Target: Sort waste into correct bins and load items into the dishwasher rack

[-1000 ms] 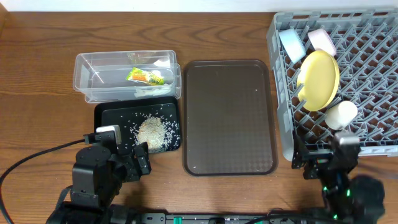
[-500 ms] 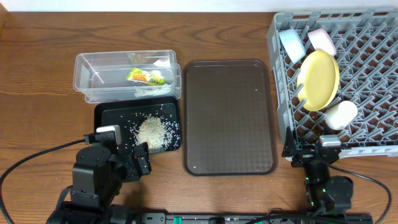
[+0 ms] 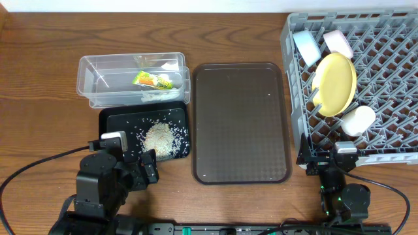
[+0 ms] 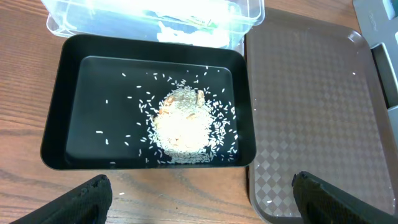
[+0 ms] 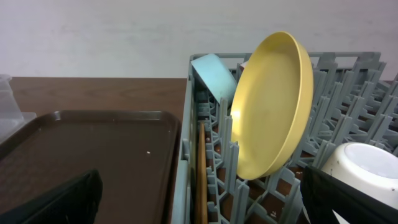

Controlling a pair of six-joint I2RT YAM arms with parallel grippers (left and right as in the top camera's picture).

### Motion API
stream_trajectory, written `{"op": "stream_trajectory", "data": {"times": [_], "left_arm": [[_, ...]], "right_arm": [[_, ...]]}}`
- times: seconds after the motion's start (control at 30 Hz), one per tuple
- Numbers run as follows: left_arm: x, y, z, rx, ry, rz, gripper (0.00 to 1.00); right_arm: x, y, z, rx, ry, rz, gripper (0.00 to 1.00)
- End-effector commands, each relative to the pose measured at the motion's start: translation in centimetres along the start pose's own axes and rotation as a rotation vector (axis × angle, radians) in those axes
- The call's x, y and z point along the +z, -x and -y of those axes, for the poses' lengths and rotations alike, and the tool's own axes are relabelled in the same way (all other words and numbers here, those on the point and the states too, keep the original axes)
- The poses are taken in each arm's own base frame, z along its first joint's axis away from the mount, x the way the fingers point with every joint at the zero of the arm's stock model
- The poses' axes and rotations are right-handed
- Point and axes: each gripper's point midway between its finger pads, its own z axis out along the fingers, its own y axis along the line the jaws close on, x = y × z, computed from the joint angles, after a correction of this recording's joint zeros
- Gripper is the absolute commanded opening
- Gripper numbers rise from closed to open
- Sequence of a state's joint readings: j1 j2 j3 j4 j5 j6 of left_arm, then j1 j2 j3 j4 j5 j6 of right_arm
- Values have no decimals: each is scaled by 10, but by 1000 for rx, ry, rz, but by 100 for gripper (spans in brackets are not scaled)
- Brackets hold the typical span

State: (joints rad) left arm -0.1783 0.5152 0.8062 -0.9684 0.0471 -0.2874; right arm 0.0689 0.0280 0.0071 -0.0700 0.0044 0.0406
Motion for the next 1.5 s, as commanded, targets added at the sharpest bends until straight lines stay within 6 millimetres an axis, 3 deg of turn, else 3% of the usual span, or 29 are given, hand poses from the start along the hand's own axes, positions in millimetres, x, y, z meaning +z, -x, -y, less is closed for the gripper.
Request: {"op": "stream_trajectory", "data": {"times": [0.0,0.43,0.5,0.6,0.87,1.1,1.37,1.47], "left_arm": [[0,-1,0,1,0,0,95],[0,-1,-1,2,0,1,95],[-3,-4,-9,32,37,3,95],[0,5,-15,80,45,95,95],[41,20,-29,148,25,490,95],[64,26,-26,200,-31,732,95],[85,3,-30,258,-19,621,95],[86,3,-30,258,-19,617,95]], "right_arm": [[0,0,2,-13,-10,1,99],[0,0,2,-13,-10,1,99],[0,0,2,-13,-10,1,99],[0,0,2,-13,-10,0,99],[0,-1,2,-13,-11,0,99],[0,-1,2,-13,-10,0,99],[0,-1,2,-13,-10,-1,99],[0,-1,2,-13,-10,-1,99]]}}
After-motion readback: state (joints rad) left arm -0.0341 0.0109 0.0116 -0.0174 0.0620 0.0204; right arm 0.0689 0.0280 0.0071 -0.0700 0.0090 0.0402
